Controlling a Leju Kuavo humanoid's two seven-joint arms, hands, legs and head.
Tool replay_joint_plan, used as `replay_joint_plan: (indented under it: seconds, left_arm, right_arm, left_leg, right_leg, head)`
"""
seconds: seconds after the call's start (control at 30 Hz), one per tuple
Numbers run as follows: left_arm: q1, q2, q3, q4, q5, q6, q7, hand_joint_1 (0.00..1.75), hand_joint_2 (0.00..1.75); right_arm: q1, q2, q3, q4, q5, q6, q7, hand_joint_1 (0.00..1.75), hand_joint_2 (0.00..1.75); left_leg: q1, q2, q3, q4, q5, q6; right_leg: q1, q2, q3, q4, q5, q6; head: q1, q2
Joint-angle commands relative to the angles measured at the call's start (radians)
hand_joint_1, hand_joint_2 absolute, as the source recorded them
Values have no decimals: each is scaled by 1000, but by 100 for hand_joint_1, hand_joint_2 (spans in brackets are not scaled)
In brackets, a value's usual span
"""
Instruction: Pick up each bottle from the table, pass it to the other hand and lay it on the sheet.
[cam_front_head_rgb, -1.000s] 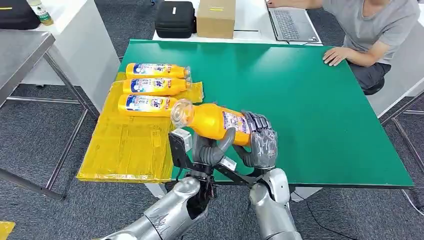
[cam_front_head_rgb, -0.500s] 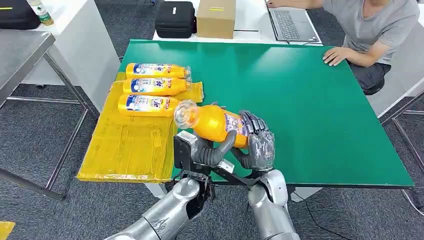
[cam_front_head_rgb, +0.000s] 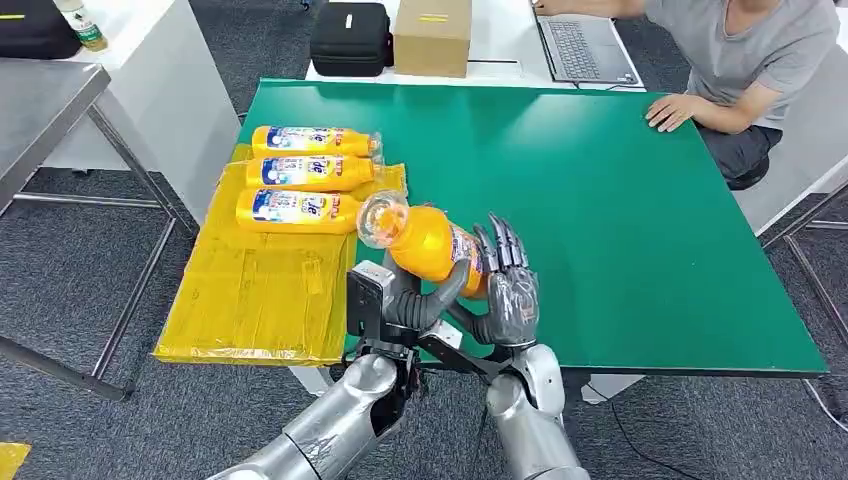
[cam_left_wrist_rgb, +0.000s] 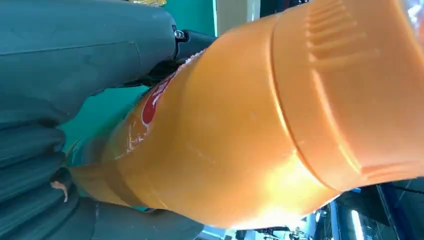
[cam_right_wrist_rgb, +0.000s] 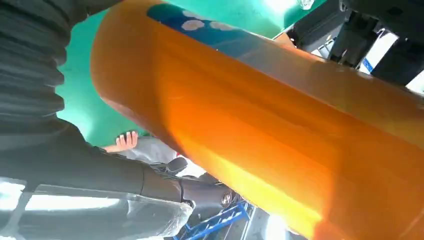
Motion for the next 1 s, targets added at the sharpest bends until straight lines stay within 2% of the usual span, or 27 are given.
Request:
replay_joint_plan:
  seconds: [0.03, 0.17, 0.23, 0.33, 0.37, 0.43, 0.47, 0.57, 0.6, 0.63, 0.73, 0.8, 1.0]
  left_arm:
    - [-54, 16, -23, 93, 67, -7, 5, 175, 175]
    - [-36, 16, 28, 65, -18, 30, 5, 175, 175]
    - [-36, 16, 68, 70, -58, 48, 5, 175, 175]
    - [-46, 16, 111, 80, -108, 90, 5, 175, 175]
    - [-44, 23, 121, 54, -201, 169, 5, 175, 175]
    - [-16, 16, 249, 33, -379, 170, 5, 175, 175]
    - [11, 16, 362, -8, -559, 170, 5, 175, 175]
    - [31, 16, 496, -58, -789, 170, 5, 175, 175]
    - [31, 16, 496, -58, -789, 170, 5, 175, 175]
    - [33, 16, 549, -75, -870, 170, 5, 175, 175]
    - [38, 16, 591, -97, -962, 170, 5, 175, 175]
    - [39, 16, 607, -97, -989, 170, 5, 175, 175]
    - [46, 16, 754, -148, -1333, 170, 5, 175, 175]
  right_arm:
    - [-48, -11, 16, 74, -44, -2, 0, 0, 175]
    - [-56, -11, -8, 100, -88, -2, 0, 0, 175]
    - [-59, -11, -15, 109, -109, -2, 0, 0, 175]
    - [-62, -11, -5, 115, -134, -2, 0, 0, 175]
    - [-62, -11, -12, 108, -135, -2, 0, 0, 175]
    - [-73, -11, -16, 129, -159, -2, 0, 0, 175]
    - [-71, -11, -27, 131, -156, -2, 0, 0, 175]
    - [-53, -11, -24, 129, -178, -2, 0, 0, 175]
    - [-53, -11, -24, 129, -178, -2, 0, 0, 175]
    - [-49, -11, -24, 129, -186, -2, 0, 0, 175]
    - [-51, -11, -24, 136, -193, -2, 0, 0, 175]
    - [-51, -11, -24, 138, -198, -2, 0, 0, 175]
    - [-50, -11, -44, 149, -206, -2, 0, 0, 175]
  left_leg:
    - [0, 2, 6, -1, -2, -2]
    - [0, 3, 7, -1, -2, -2]
    - [0, 1, 3, -1, -1, -1]
    - [0, 4, 6, -1, -2, -2]
    - [0, 2, 4, -1, -1, -1]
    - [0, 3, 5, -1, -1, -2]
    - [0, 4, 7, -1, -2, -2]
    - [0, 5, 6, -1, -2, -2]
    - [0, 6, 8, -1, -3, -2]
    - [0, 5, 5, -1, -2, -2]
    - [0, 7, 15, -3, -5, -5]
    - [0, 4, 6, -1, -1, -2]
    - [0, 4, 7, -1, -2, -2]
  right_leg:
    - [0, 2, 5, -1, -1, -2]
    - [0, 3, 6, 0, -2, -2]
    - [0, 1, 3, -1, 0, -1]
    - [0, 4, 5, -1, -1, -2]
    - [0, 3, 3, -1, -1, -1]
    - [0, 3, 3, -1, 0, -1]
    - [0, 4, 5, 0, -1, -2]
    - [0, 5, 4, -1, 0, -2]
    - [0, 6, 6, -1, -1, -2]
    - [0, 5, 4, -1, -1, -1]
    - [0, 7, 11, -1, -4, -4]
    - [0, 4, 4, -1, -1, -2]
    - [0, 4, 5, 0, -2, -2]
  head:
    - [0, 0]
    - [0, 0]
    - [0, 0]
    - [0, 0]
    - [0, 0]
    - [0, 0]
    - [0, 0]
    - [0, 0]
    - [0, 0]
    - [1, 0]
    - [0, 0]
    - [0, 0]
    - [0, 0]
